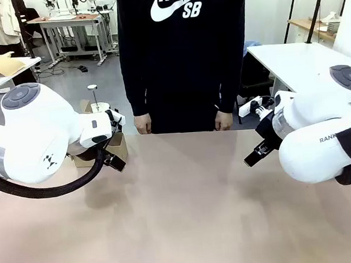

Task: Pour a drink into a cup and package it in a carrier.
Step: Pick up the 600 ml Paper Cup and place it in the middle top area of the table.

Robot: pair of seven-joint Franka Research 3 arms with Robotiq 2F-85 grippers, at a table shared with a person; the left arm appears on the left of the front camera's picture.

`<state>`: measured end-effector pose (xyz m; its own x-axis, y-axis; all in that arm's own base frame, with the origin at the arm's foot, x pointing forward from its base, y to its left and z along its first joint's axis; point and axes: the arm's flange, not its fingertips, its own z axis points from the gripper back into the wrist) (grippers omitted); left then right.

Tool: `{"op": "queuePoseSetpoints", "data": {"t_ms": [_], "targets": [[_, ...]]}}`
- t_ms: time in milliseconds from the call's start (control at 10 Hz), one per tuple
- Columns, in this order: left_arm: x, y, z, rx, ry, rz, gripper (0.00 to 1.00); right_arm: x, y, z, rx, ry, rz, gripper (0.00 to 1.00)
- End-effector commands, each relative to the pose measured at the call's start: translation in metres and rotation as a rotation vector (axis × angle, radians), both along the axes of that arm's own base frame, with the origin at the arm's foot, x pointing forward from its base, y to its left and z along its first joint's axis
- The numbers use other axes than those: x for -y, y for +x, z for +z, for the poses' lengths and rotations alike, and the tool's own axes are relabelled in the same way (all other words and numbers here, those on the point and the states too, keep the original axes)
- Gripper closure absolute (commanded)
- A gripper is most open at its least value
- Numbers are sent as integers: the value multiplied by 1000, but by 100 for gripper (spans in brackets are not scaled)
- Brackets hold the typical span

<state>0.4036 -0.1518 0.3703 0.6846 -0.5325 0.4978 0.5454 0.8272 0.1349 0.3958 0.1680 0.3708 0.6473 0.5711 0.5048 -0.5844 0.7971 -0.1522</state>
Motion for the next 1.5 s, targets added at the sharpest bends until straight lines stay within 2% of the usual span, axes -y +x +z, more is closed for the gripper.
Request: {"op": "queuePoseSetpoints", "data": {"t_ms": [0, 900, 1000, 1100, 1300, 1400], "targets": [[0, 0, 0, 0, 0, 0, 0, 0, 0, 0, 0, 0, 0, 0], [0, 0, 0, 0, 0, 0, 0, 0, 0, 0, 0, -1, 1, 0], [0, 0, 0, 0, 0, 0, 0, 0, 9, 39, -5, 21, -8, 0], [0, 0, 0, 0, 0, 0, 0, 12, 16, 93, -22, 53, 2, 0], [0, 0, 0, 0, 0, 0, 0, 42, 28, 164, -51, 124, 24, 0], [0, 0, 0, 0, 0, 0, 0, 69, 28, 194, -67, 172, 83, 0]]}}
